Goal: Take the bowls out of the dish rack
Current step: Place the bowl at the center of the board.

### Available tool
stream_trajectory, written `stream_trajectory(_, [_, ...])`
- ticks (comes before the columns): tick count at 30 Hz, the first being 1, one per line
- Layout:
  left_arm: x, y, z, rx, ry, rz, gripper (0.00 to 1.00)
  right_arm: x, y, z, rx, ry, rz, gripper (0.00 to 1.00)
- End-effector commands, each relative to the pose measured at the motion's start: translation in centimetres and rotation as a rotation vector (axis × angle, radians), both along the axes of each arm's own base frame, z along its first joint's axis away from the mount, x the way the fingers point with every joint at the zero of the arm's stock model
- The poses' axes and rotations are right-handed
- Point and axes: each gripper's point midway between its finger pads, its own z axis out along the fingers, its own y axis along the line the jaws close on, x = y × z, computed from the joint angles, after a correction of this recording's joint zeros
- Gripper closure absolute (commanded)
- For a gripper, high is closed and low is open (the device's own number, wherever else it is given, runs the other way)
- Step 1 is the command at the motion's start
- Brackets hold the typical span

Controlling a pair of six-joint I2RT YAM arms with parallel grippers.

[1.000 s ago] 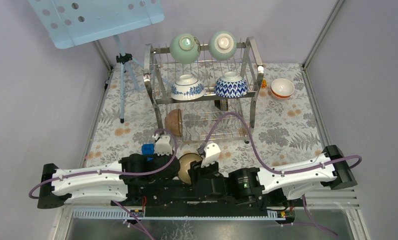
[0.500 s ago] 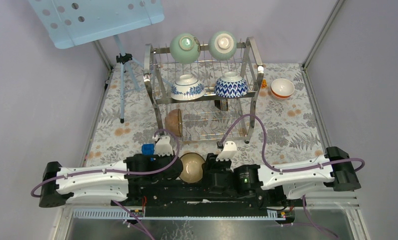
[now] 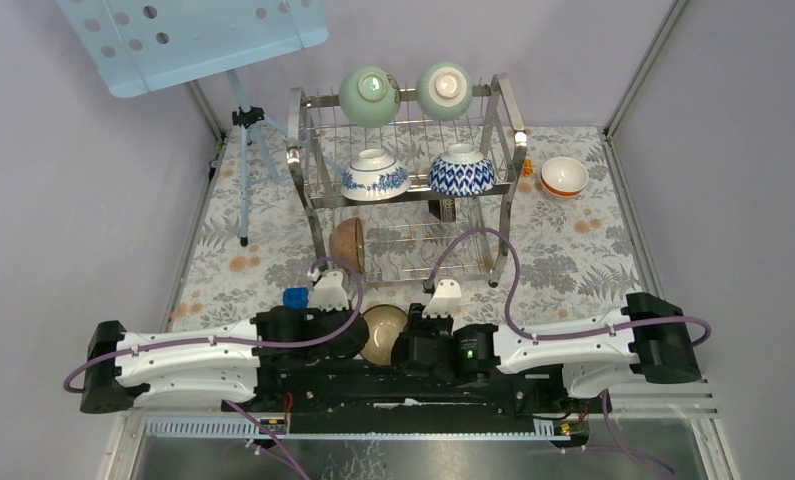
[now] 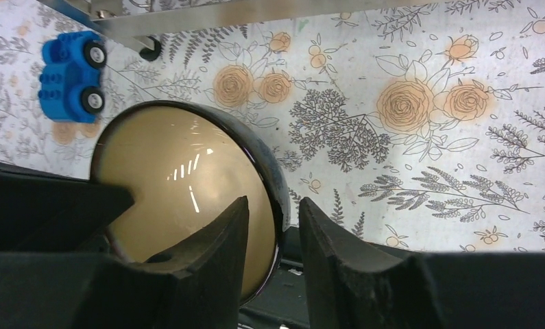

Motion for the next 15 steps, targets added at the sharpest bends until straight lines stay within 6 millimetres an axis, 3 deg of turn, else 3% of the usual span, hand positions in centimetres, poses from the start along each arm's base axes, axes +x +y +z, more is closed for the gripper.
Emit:
stream_trajectory(1, [1.1, -2.8, 4.1, -0.176, -0.054, 0.028, 1.00, 0.4, 0.7, 0.3, 0.007, -0.002, -0.008, 0.62])
stream_trajectory(15, [0.9, -2.8, 4.0, -0.175, -0.049, 0.021, 1.00, -0.1, 1.4, -0.9, -0.067, 0.019, 0.046, 0.95])
